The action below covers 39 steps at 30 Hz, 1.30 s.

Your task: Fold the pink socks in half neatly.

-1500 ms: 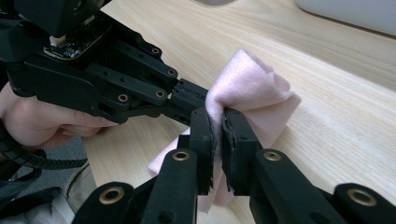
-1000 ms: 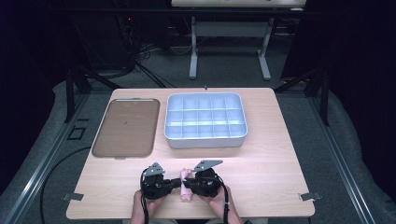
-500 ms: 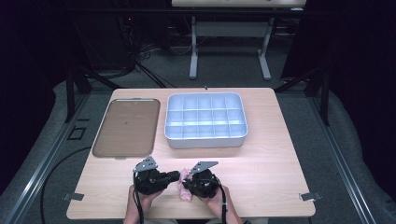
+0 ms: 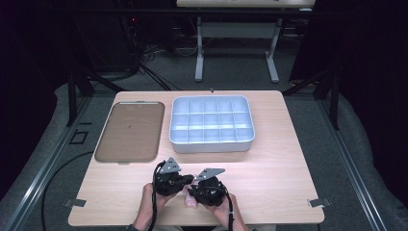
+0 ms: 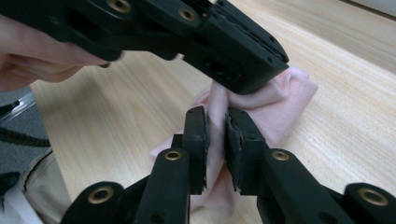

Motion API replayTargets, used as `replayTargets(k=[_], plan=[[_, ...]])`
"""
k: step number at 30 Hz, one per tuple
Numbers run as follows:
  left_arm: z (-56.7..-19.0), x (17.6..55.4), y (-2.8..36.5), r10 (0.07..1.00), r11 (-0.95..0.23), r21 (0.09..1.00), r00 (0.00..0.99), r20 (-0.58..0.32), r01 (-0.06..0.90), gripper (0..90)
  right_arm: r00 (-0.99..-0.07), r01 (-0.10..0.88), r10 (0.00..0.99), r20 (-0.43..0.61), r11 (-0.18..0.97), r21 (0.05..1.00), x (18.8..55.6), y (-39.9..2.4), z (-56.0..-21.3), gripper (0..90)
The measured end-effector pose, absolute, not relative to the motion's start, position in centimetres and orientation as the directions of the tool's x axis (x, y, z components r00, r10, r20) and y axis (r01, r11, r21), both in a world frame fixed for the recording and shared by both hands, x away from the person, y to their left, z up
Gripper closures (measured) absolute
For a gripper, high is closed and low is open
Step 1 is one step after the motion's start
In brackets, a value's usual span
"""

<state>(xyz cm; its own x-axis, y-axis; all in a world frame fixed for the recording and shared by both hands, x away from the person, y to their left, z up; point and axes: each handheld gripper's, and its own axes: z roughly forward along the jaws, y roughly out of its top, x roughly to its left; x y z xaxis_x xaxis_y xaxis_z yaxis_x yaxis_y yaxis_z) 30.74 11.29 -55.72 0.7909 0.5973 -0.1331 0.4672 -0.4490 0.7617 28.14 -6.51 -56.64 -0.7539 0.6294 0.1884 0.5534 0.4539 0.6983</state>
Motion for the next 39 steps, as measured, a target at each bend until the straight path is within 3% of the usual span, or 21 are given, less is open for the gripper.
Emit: replayTargets(k=[8, 18, 22, 26, 33, 39], plan=[[-56.3, 30.6, 11.2, 0.623, -0.464, 0.753, 0.776, -0.098, 0.467, 89.7, -0.769, 0.546, 0.613, 0.181, 0.483, 0.685, 27.5, -7.0, -56.1, 76.2], [-56.3, 30.0, 11.0, 0.643, -0.458, 0.757, 0.762, -0.080, 0.466, 89.7, -0.768, 0.578, 0.589, 0.252, 0.467, 0.670, 27.9, -9.5, -54.7, 69.9], [-56.2, 29.8, 10.7, 0.654, -0.465, 0.753, 0.754, -0.062, 0.466, 89.7, -0.737, 0.596, 0.619, 0.272, 0.405, 0.693, 28.1, -10.6, -53.8, 63.6], [-56.2, 29.7, 10.6, 0.665, -0.455, 0.753, 0.744, -0.068, 0.476, 89.7, -0.697, 0.658, 0.639, 0.325, 0.390, 0.644, 29.5, -9.6, -54.8, 53.5], [-56.3, 29.6, 10.7, 0.670, -0.450, 0.754, 0.739, -0.069, 0.479, 89.7, -0.711, 0.624, 0.675, 0.195, 0.479, 0.618, 29.2, -6.6, -56.0, 46.8], [-56.5, 29.6, 11.2, 0.668, -0.439, 0.755, 0.739, -0.088, 0.487, 89.7, -0.704, 0.634, 0.688, 0.175, 0.499, 0.590, 29.3, -5.8, -56.9, 41.0]])
